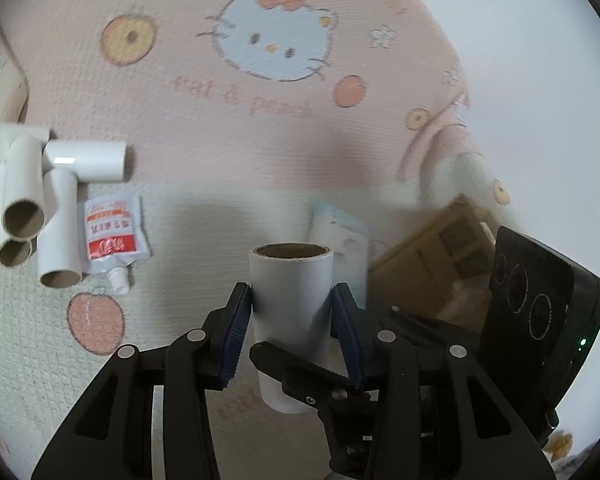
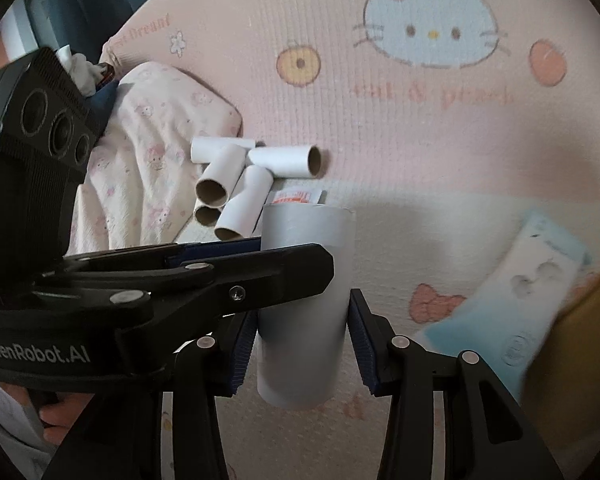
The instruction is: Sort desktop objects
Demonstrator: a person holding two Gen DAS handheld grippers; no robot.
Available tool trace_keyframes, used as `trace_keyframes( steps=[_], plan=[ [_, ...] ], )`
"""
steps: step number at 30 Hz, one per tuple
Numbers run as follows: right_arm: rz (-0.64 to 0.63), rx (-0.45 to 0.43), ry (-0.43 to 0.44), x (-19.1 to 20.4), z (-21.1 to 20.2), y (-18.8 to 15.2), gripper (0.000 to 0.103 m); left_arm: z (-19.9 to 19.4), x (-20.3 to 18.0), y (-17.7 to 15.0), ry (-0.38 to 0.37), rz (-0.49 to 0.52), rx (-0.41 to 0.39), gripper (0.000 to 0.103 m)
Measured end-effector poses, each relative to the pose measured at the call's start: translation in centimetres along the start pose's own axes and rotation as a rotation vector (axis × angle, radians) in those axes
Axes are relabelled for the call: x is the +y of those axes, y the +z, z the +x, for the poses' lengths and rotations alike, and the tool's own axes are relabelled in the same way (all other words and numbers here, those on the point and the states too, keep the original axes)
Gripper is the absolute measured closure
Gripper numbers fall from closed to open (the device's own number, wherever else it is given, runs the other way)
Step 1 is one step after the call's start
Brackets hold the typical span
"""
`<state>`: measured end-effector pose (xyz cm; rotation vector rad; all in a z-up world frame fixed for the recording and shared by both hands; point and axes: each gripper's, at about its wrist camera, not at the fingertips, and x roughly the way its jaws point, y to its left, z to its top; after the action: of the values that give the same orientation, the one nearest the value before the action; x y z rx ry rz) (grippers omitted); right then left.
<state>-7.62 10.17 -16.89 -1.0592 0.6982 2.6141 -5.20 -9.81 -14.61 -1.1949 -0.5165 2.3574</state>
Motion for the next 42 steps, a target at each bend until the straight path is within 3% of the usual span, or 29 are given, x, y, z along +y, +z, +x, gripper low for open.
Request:
trace_keyframes(
  steps=[11, 12, 15, 23, 33, 42],
  plan=[
    [0.006, -0.162, -0.126, 0.1, -8.9, 2.5, 0.062, -3.3, -8.2, 3.7, -0.062, 0.193, -0.057, 0.057],
    [-0.046, -0.154, -0.091, 0.1, -9.4, 2.9, 0.062, -3.4, -8.9, 4.0, -0.058, 0.212, -0.063, 0.057],
    [-0.047, -0.182, -0.143, 0.0, -11.1, 3.8, 0.062, -4.0, -11.3, 4.6, -0.056, 0.277, -0.077, 0.057],
    [-0.087, -0.222, -0.257, -0.4, -14.6, 4.8, 0.062, -4.3, -14.9, 6.1, -0.118, 0.329, -0.067, 0.057],
    [-0.139, -0.222, -0.378, -2.6, -18.3, 7.3, 0.062, -3.5, -20.3, 9.0, -0.186, 0.422, -0.08, 0.057],
    [-0.179, -0.152, -0.424, -6.6, -18.9, 7.7, 0.062, 1.1, -22.1, 10.9, -0.271, 0.369, 0.058, 0.057]
  ],
)
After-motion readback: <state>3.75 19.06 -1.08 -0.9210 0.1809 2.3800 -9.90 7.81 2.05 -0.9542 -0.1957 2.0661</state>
